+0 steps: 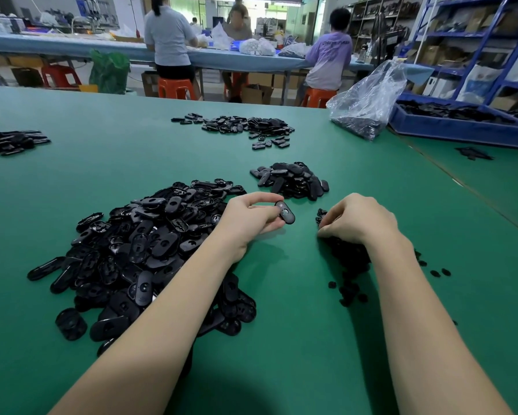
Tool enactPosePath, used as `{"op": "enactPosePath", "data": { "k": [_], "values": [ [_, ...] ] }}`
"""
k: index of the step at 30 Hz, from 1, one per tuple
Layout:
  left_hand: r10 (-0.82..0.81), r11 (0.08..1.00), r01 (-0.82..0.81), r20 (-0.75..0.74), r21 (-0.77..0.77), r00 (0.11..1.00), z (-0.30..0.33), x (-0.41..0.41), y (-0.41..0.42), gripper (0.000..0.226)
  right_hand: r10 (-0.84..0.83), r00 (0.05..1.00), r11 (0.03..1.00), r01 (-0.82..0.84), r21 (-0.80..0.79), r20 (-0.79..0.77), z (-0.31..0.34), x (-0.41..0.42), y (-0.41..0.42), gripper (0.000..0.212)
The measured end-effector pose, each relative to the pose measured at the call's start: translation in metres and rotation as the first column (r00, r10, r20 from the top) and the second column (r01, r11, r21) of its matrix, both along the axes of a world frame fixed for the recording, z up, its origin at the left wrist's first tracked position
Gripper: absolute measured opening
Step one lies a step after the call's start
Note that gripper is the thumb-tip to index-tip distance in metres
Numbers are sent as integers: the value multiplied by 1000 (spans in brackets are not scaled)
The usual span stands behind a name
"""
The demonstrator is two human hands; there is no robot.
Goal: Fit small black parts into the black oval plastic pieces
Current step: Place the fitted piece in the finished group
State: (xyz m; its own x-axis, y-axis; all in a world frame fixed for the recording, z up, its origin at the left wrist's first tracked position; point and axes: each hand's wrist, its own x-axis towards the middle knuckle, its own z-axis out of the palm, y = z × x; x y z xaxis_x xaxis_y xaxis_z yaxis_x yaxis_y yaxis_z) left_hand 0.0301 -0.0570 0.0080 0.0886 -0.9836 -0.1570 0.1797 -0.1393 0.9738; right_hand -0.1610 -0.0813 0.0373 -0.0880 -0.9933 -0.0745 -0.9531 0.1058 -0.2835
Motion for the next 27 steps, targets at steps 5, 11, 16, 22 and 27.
{"op": "enactPosePath", "data": {
  "k": [5, 11, 16, 22, 27],
  "values": [
    [36, 999, -35, 33, -42, 999, 0, 3, 0, 16, 47, 983, 997, -36, -61, 179, -4, 4, -3, 5],
    [38, 996, -42, -49, -80, 998, -1, 4, -2, 20, 204, 742, 977, -112, -182, 638, 0, 20, -2, 13],
    [64, 993, -68, -47, -91, 997, -2, 5, -2, 23, 250, 699, 968, -174, -179, 670, 1, 29, 1, 18],
    [74, 993, -72, 18, -97, 997, -1, 7, -2, 26, 192, 662, 981, -133, -138, 724, -2, 32, 0, 10],
    [60, 991, -55, 37, -121, 998, 0, 9, -2, 26, 174, 619, 984, -77, -161, 766, -4, 35, -1, 12]
  ]
}}
